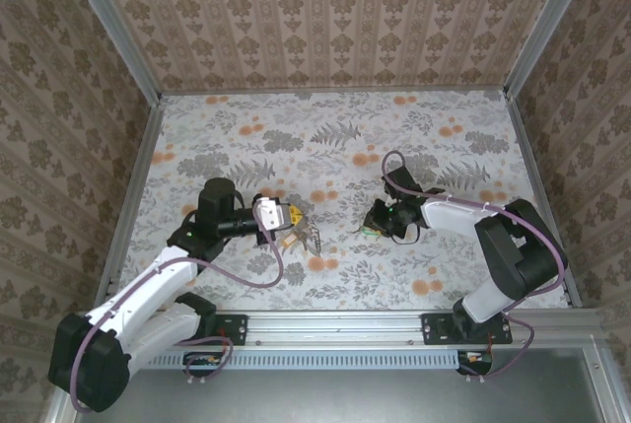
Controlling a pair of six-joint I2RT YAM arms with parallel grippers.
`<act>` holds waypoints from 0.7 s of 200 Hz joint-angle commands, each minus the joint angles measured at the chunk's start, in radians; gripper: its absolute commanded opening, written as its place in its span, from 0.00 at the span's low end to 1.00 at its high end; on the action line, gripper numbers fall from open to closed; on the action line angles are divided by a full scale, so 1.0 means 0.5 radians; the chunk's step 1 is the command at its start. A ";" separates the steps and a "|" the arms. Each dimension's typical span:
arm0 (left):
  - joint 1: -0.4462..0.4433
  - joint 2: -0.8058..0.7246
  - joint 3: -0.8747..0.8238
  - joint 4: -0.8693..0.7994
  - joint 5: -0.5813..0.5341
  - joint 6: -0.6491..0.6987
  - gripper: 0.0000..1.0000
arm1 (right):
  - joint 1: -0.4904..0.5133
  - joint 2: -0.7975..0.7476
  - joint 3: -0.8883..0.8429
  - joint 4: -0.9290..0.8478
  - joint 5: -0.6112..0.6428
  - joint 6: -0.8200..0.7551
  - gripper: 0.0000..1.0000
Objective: Put the keys on the keyring
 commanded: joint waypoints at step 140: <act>0.007 0.021 0.064 -0.001 0.084 0.000 0.00 | 0.086 0.126 0.136 -0.028 0.054 -0.115 0.23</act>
